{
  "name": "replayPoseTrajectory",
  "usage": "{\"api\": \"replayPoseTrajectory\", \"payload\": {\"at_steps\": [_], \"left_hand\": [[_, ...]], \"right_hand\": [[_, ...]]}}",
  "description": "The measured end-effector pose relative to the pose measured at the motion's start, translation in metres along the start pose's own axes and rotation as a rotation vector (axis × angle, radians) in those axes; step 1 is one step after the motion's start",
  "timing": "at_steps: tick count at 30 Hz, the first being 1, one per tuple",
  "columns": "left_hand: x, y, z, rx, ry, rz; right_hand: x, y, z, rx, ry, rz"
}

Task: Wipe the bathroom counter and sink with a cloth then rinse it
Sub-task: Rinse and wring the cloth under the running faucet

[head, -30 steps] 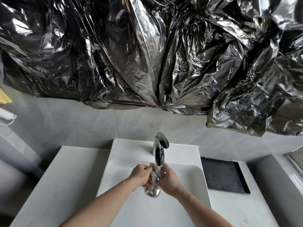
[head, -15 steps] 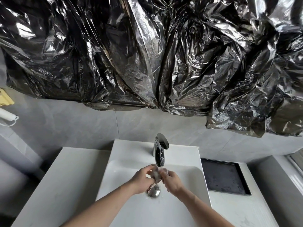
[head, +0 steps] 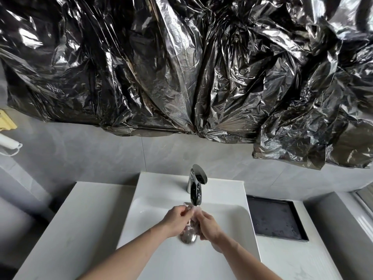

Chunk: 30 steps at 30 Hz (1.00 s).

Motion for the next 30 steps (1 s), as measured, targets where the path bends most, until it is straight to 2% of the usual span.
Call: {"api": "replayPoseTrajectory", "payload": {"at_steps": [3,5,9,11,17,25,30], "left_hand": [[0.0,-0.009,0.006,0.003,-0.022,-0.022],[-0.002,-0.015,0.011,0.035,-0.002,-0.048],[-0.009,-0.005,0.007,0.041,0.071,0.116],[-0.008,0.0,0.007,0.079,0.097,0.134],[-0.005,0.001,-0.005,0.179,0.085,-0.009],[0.003,0.0,-0.005,0.275,-0.001,-0.099],[0.0,-0.001,-0.001,0.203,-0.047,-0.112]], "right_hand": [[0.006,-0.005,-0.002,-0.056,0.023,-0.088],[0.006,-0.006,0.0,-0.094,-0.013,-0.077],[0.014,0.001,0.0,-0.164,-0.028,-0.107],[0.018,0.002,-0.001,-0.184,-0.027,-0.146],[0.015,-0.005,-0.002,-0.355,-0.056,-0.238],[0.014,-0.007,-0.013,-0.245,-0.119,-0.296],[0.016,-0.014,-0.022,-0.201,-0.095,-0.152]]}}
Point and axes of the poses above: each hand's wrist, its own x-axis towards the middle knuckle, its own y-axis out of the palm, z = x × y, the point moved 3 cm from there along x, towards the middle knuckle, and after that the axes turned 11 degrees about -x, right-handed, at the moved point
